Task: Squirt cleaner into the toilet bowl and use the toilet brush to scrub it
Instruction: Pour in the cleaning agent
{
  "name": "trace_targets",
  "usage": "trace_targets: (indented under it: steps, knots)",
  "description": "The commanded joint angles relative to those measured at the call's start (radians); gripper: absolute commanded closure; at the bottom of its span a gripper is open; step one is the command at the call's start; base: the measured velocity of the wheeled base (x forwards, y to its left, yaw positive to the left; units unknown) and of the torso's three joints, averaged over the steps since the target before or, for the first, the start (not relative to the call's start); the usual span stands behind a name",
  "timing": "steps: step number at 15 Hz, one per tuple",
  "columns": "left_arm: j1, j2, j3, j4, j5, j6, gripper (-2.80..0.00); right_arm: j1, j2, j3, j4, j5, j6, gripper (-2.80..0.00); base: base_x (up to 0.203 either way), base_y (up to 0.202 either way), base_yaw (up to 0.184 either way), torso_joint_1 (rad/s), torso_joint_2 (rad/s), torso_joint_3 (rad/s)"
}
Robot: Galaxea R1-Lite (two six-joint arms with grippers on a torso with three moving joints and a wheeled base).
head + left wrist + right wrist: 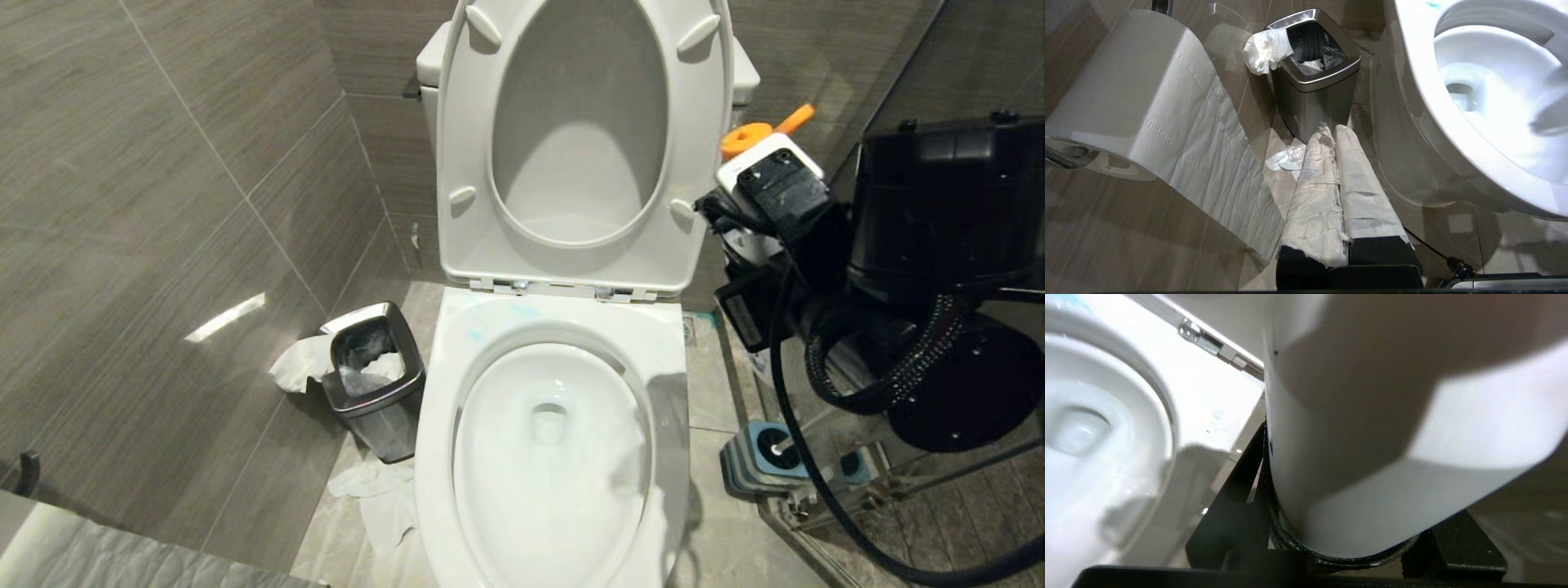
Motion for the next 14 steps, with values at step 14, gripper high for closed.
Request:
trace_targets:
  steps: [14]
  knots:
    - [0.0, 0.002, 0.002, 0.0, 0.0, 0.0, 0.0, 0.106, 0.202, -0.176, -0.003, -0.263, -0.629, 0.0, 0.0, 0.0, 0.0, 0.0, 0.0, 0.0]
